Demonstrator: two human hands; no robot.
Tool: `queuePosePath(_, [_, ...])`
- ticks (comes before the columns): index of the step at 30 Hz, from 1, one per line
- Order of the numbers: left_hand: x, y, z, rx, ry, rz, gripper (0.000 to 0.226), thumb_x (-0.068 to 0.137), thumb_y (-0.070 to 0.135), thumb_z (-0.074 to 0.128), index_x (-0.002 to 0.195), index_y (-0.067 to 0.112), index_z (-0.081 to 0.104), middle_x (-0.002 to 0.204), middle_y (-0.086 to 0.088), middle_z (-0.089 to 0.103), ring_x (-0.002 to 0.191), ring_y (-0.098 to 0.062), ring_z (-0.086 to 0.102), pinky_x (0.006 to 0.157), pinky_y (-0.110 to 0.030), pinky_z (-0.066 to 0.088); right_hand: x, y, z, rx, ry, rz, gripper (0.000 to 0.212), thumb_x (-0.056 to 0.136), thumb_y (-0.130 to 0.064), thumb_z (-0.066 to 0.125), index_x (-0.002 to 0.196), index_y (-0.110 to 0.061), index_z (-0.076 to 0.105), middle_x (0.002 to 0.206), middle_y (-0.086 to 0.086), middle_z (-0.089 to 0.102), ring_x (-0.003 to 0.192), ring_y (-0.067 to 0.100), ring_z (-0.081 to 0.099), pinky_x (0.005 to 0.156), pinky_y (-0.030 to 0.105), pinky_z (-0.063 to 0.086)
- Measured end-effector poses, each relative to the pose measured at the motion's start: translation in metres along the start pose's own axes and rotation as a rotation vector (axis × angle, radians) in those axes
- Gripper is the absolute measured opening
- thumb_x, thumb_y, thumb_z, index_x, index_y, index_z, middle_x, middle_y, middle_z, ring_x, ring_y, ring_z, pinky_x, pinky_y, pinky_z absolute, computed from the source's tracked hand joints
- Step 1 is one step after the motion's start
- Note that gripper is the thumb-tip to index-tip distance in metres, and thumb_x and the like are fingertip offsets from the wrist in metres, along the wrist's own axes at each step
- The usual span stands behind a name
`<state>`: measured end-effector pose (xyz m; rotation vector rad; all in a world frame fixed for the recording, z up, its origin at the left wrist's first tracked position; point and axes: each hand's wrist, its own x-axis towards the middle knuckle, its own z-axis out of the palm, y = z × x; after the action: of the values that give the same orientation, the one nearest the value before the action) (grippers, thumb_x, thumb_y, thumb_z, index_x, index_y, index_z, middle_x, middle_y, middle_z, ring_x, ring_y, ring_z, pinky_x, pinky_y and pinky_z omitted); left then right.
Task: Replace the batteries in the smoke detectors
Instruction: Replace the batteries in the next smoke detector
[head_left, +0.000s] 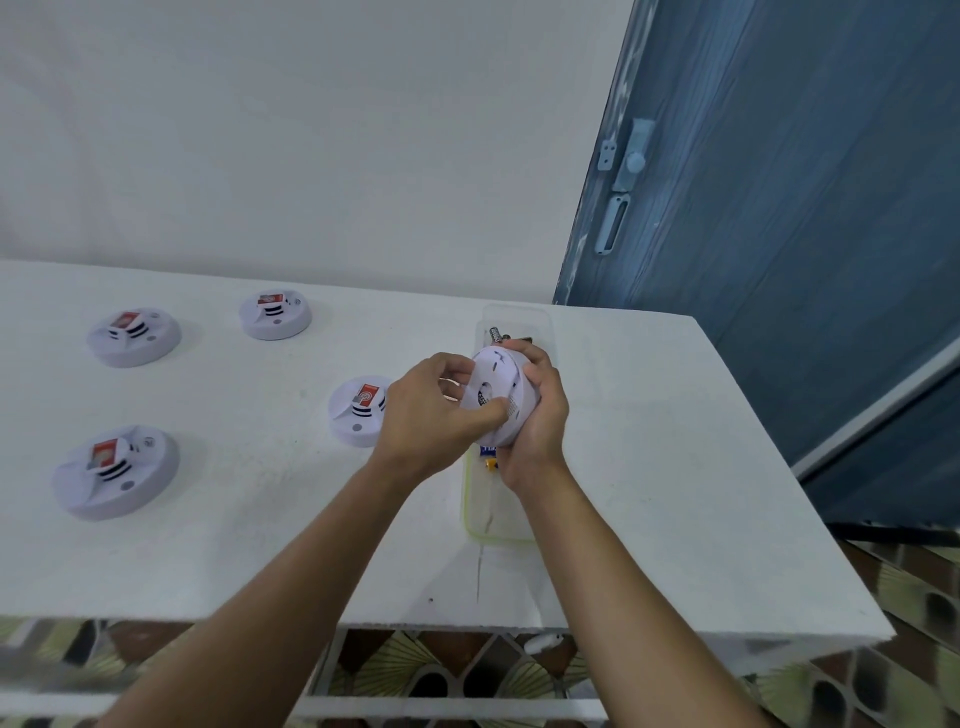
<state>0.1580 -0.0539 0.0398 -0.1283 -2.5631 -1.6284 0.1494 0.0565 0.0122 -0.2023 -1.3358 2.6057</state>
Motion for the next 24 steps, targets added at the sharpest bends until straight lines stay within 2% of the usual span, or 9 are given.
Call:
queuePosePath(2, [-0.002,0.001,-0.004,-0.001,0.003,0.015,0.053,0.058,0.043,0.073,0.106,0.023,0.063,0.093,0.01,0.068,0.08,-0.007,0.065,0.062,-0.02,0.056,0.0,0.0,0.0,-0.004,0.001,0.021,0.029,0.077,-0.03,0.05,0.098,-0.017,0.066,0.103,0.011,0.063,0.091,0.027,0.062,0.071,0.035,0.052])
queuePosePath(5, [-0.001,0.0,-0.014,0.01,0.005,0.016,0.041,0.065,0.033,0.078,0.102,0.024,0.063,0.089,0.011,0.067,0.071,0.001,0.063,0.053,-0.011,0.048,0.003,0.001,-0.002,0.008,0.032,0.032,0.035,0.077,-0.03,0.049,0.104,-0.015,0.065,0.104,0.011,0.065,0.095,0.028,0.063,0.075,0.035,0.051])
queuePosePath(8, [0.001,-0.011,-0.03,0.079,-0.046,-0.057,0.038,0.065,0.036,0.079,0.099,0.025,0.064,0.085,0.014,0.066,0.067,0.007,0.06,0.056,-0.013,0.046,0.005,0.002,-0.005,0.035,0.093,0.033,0.037,0.077,-0.03,0.05,0.106,-0.014,0.067,0.109,0.014,0.066,0.098,0.029,0.063,0.077,0.035,0.051])
queuePosePath(10, [0.001,-0.025,-0.039,0.19,-0.112,-0.095,0.045,0.061,0.043,0.075,0.099,0.022,0.065,0.088,0.013,0.064,0.076,0.002,0.06,0.063,-0.017,0.046,0.007,0.002,-0.01,0.042,0.129,0.015,0.034,0.077,-0.03,0.052,0.102,-0.015,0.069,0.111,0.016,0.066,0.101,0.032,0.062,0.082,0.039,0.049])
queuePosePath(12, [-0.002,-0.043,-0.047,0.326,-0.195,-0.136,0.044,0.065,0.043,0.077,0.1,0.02,0.063,0.093,0.009,0.062,0.085,-0.006,0.058,0.062,-0.016,0.042,0.008,0.002,-0.013,0.044,0.151,0.006,0.035,0.076,-0.03,0.053,0.102,-0.014,0.069,0.111,0.016,0.066,0.102,0.033,0.062,0.085,0.042,0.046])
queuePosePath(15, [-0.01,-0.066,-0.049,0.514,-0.266,-0.144,0.039,0.068,0.042,0.077,0.093,0.019,0.059,0.09,0.003,0.06,0.08,-0.012,0.054,0.059,-0.018,0.038,0.008,0.001,-0.015,0.086,0.158,0.023,0.034,0.075,-0.029,0.054,0.102,-0.013,0.068,0.103,0.011,0.069,0.098,0.032,0.062,0.083,0.04,0.047])
queuePosePath(18, [-0.015,-0.078,-0.042,0.621,-0.286,-0.107,0.043,0.068,0.043,0.076,0.092,0.013,0.056,0.086,0.002,0.052,0.082,-0.016,0.048,0.059,-0.023,0.033,0.007,0.002,-0.015,0.1,0.168,0.048,0.035,0.075,-0.03,0.054,0.103,-0.014,0.068,0.104,0.011,0.07,0.099,0.031,0.063,0.084,0.041,0.047])
queuePosePath(21, [-0.016,-0.085,-0.036,0.7,-0.293,-0.07,0.051,0.069,0.046,0.075,0.101,0.011,0.055,0.095,-0.001,0.05,0.089,-0.02,0.047,0.067,-0.028,0.037,0.005,0.004,-0.014,0.092,0.167,0.078,0.035,0.082,-0.03,0.051,0.108,-0.014,0.068,0.106,0.011,0.069,0.094,0.03,0.064,0.075,0.037,0.049])
queuePosePath(24, [-0.014,-0.088,-0.035,0.734,-0.303,-0.059,0.057,0.07,0.049,0.075,0.107,0.01,0.056,0.102,-0.003,0.051,0.094,-0.022,0.048,0.074,-0.031,0.043,0.003,0.002,-0.016,0.101,0.15,0.124,0.031,0.091,-0.025,0.043,0.102,-0.019,0.071,0.1,0.008,0.069,0.086,0.027,0.064,0.068,0.033,0.047])
